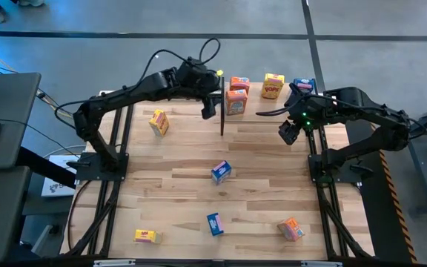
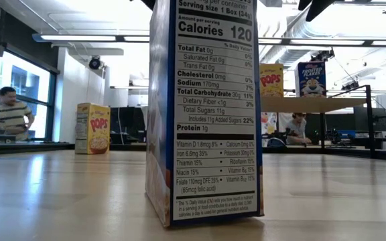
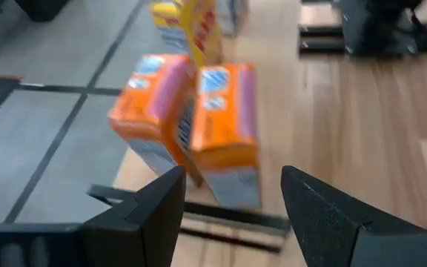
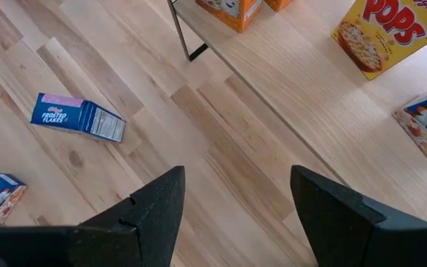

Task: Stack cereal on shelf
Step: Put the top orange cereal box on the shelf aligned with the other orange cereal box

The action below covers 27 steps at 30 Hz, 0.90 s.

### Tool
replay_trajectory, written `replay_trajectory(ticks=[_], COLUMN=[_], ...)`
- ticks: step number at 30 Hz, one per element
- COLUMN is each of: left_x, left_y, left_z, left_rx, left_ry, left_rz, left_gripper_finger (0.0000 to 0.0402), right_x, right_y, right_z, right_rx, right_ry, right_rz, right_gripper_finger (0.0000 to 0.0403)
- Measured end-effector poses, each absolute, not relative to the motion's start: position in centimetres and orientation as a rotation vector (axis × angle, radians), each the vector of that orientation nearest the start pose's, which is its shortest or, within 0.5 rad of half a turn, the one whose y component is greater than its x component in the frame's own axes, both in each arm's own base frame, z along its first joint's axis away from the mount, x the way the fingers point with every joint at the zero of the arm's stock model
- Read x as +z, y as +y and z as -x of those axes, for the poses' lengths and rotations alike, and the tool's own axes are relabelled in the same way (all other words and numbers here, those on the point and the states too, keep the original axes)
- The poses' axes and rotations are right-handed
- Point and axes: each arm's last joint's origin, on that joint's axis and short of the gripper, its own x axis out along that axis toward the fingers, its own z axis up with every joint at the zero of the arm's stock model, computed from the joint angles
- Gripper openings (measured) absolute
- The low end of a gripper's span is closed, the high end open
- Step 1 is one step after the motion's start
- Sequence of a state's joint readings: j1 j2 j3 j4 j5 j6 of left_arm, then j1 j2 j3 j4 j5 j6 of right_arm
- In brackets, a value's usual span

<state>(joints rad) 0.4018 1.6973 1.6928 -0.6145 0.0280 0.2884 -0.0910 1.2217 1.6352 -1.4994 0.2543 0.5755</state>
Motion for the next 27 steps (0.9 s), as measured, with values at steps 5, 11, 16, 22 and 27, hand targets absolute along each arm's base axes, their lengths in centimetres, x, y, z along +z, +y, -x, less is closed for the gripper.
replay_trajectory(ticks=[5, 11, 16, 22, 27], left_x=[35.5, 33.9, 33.2, 32.9, 31.9], left_y=[13.6, 12.6, 12.5, 12.7, 13.3], left_z=[-34.8, -35.6, -36.4, -36.8, -37.6], left_rx=[0.226, 0.198, 0.199, 0.218, 0.224], left_ry=[0.737, 0.723, 0.688, 0.680, 0.678], left_rz=[-0.134, -0.148, -0.147, -0.138, -0.135], left_gripper_finger=[0.0214, 0.0214, 0.0214, 0.0214, 0.0214], right_x=[42.0, 42.0, 42.0, 42.0, 42.0], right_y=[-2.3, -2.3, -2.3, -2.3, -2.3], right_z=[-17.3, -17.3, -17.3, -17.3, -17.3], right_rx=[-0.611, -0.611, -0.611, -0.611, -0.611], right_ry=[0.962, 0.962, 0.962, 0.962, 0.962], right_rz=[-0.424, -0.424, -0.423, -0.424, -0.424], right_gripper_finger=[0.0239, 0.0239, 0.0239, 0.0239, 0.0239])
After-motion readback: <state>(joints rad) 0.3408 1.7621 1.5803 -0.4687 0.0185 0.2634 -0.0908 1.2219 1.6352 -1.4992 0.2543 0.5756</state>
